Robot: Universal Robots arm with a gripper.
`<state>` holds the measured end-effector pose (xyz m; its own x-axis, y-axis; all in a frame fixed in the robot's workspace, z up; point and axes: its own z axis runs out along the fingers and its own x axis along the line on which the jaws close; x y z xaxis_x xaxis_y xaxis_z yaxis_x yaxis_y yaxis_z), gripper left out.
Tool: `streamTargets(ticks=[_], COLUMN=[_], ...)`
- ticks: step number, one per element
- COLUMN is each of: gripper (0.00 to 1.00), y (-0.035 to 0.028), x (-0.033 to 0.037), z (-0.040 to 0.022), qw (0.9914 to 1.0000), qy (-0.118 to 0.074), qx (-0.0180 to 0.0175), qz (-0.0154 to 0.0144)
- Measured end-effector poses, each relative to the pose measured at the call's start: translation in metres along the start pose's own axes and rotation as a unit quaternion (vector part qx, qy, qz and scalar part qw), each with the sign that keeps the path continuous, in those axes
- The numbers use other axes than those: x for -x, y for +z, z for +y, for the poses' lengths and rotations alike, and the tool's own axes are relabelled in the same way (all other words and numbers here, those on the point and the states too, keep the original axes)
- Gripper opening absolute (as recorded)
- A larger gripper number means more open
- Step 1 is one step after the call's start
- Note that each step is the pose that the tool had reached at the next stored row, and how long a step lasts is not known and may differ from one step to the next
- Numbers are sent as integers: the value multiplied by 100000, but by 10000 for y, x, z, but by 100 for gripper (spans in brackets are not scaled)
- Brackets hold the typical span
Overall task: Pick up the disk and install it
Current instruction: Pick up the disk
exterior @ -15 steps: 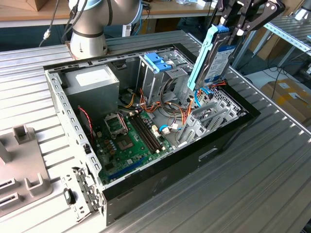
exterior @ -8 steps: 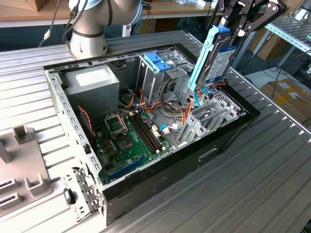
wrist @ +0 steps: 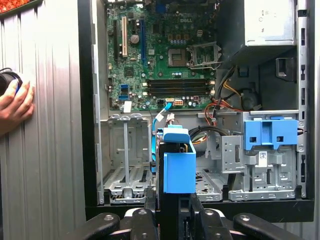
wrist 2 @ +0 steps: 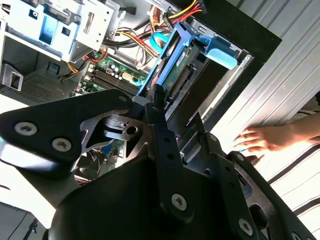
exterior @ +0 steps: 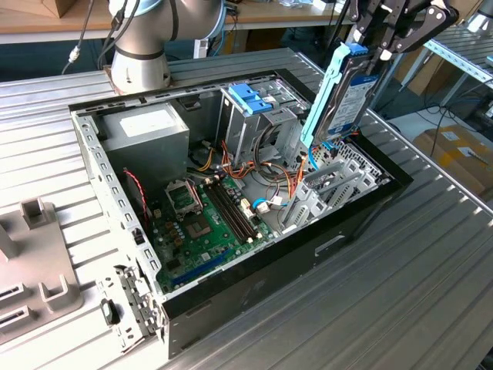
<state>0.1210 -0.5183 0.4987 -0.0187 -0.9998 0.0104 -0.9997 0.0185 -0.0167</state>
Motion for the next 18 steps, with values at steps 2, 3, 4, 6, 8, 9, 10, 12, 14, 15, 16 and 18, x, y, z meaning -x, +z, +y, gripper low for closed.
streamTargets(ticks=[2,3,4,6,8,9,10,12,14,15,16,18], gripper=[35,35,35,35,35,35,35,35,35,35,35,35], y=[1,0,1,1,1,1,1,1,1,1,1,1], x=[-49,-60,-70,-78,-78,-78,-79,-79,-79,-80,-80,-80], z=[-1,-1,-1,-2,-2,-2,-2,-2,-2,-2,-2,-2], qw=[100000,100000,100000,100000,100000,100000,100000,100000,100000,100000,100000,100000], qy=[-2,1,0,-3,-3,-2,-1,-2,-2,-1,-2,-2], qx=[0,-2,-1,-1,0,-2,-1,-2,1,0,-1,0], qz=[-2,5,0,2,2,5,5,2,4,2,3,0])
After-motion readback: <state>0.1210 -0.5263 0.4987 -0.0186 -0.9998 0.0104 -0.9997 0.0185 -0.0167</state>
